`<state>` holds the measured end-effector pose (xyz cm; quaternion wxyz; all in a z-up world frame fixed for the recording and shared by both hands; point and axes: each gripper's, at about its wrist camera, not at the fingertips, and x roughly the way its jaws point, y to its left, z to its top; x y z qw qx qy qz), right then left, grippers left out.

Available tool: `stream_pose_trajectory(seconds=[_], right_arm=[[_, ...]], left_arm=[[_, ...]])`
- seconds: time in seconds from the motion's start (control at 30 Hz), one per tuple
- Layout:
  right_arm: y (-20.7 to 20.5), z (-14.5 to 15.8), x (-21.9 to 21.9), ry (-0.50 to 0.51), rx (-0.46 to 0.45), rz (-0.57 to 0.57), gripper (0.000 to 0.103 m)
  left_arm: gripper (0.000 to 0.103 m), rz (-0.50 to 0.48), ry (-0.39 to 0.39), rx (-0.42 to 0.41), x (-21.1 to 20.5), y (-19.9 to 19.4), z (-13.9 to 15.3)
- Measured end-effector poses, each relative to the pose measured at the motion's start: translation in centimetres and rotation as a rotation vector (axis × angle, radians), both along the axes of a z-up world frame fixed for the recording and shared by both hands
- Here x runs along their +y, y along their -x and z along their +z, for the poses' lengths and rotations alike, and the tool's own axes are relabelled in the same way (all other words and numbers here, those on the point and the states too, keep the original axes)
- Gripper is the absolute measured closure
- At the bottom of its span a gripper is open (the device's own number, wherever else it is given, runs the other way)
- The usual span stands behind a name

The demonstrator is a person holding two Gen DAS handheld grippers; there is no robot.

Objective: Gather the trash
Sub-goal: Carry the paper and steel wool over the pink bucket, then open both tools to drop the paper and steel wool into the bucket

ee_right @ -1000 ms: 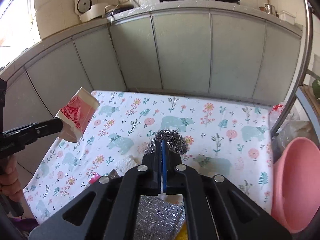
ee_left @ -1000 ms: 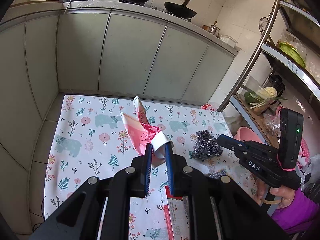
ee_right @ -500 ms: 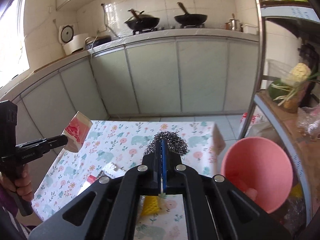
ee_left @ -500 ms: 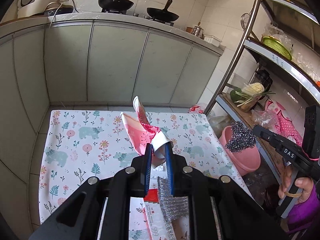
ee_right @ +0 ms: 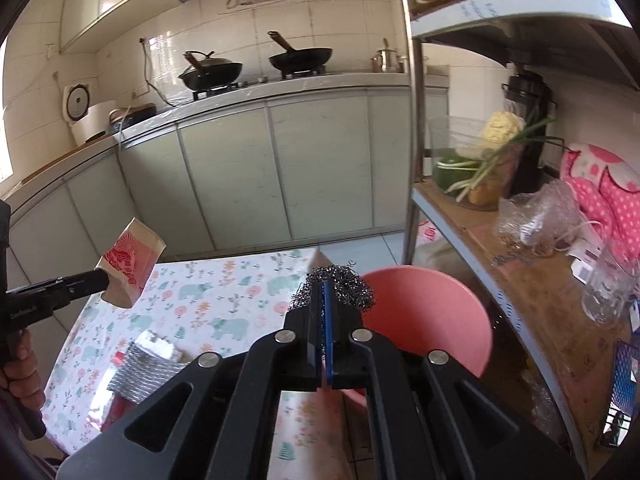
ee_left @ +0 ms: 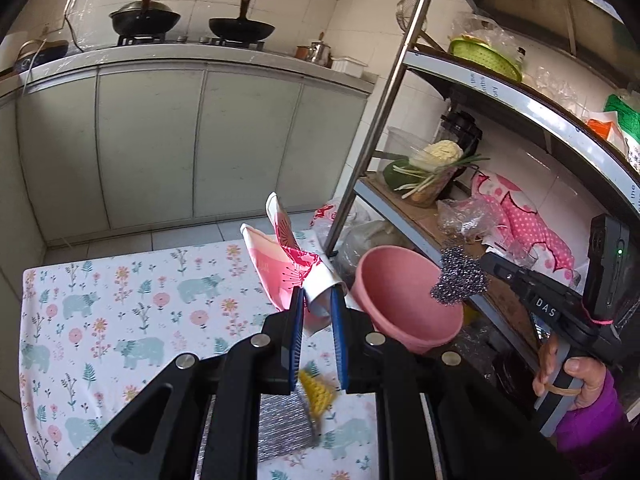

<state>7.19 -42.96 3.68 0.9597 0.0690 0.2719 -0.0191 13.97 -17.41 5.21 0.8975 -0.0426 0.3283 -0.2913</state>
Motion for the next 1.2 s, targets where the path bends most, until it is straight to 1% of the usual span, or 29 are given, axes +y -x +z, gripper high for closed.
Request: stream_pose_trajectory(seconds=[0.13,0.23,0.37,0.47,0.53,0.63,0.8,0.83,0.87,0.93,0.97,1.03,1.2], right_arm=[[0.1,-1.3,-2.0,-0.013,0.022,-0.031,0.102],[-0.2,-2.5,-3.3,-0.016,0.039,-0.055,0.102],[-0.8,-4.1,-4.7,-0.033,0.055,-0.080,0.102],[-1.5,-5.5,-5.4,-0.038,0.075,-0.094,0.102],[-2.0,-6.3,-5.7,-0.034,0.091,-0.097,0.102],[-2.5,-7.1,-6.1,-0.033,0.103,-0.101,0.102],[-2.9,-8.0,-6.8,-0.025,0.120,-0.116,0.101],[-3.1,-8.2,-6.9,-0.024,0.125,-0.122,0.099],[-3.1,-8.2,-7.1,-0.024,0.130,-0.128,0.095],[-3.1,-8.4,-7.3,-0.033,0.132,-0.127,0.089],[-3.0,-8.4,-7.4,-0.037,0.130,-0.128,0.084],[-2.9,-8.3,-7.6,-0.039,0.124,-0.123,0.078],[-2.2,-7.5,-7.3,-0.036,0.097,-0.127,0.077]], left_arm=[[0.090,-0.072,-0.005,0.007,-4.5,-0.5,-0.1],[0.090,-0.116,-0.016,0.031,-8.0,-1.3,-1.0],[0.090,-0.157,-0.024,0.069,-12.3,-2.6,-2.9],[0.090,-0.185,-0.049,0.100,-15.2,-3.4,-4.7],[0.090,-0.197,-0.068,0.112,-16.8,-3.8,-5.8],[0.090,-0.215,-0.080,0.154,-18.8,-4.4,-7.3],[0.089,-0.223,-0.108,0.169,-20.2,-4.9,-8.7],[0.087,-0.221,-0.110,0.170,-20.3,-4.9,-8.8],[0.084,-0.223,-0.112,0.174,-20.5,-5.1,-8.9],[0.072,-0.216,-0.116,0.176,-20.6,-5.2,-8.9],[0.071,-0.214,-0.112,0.174,-20.5,-5.1,-8.8],[0.071,-0.214,-0.100,0.173,-20.1,-5.1,-8.5],[0.071,-0.207,-0.096,0.132,-19.0,-4.2,-6.9]])
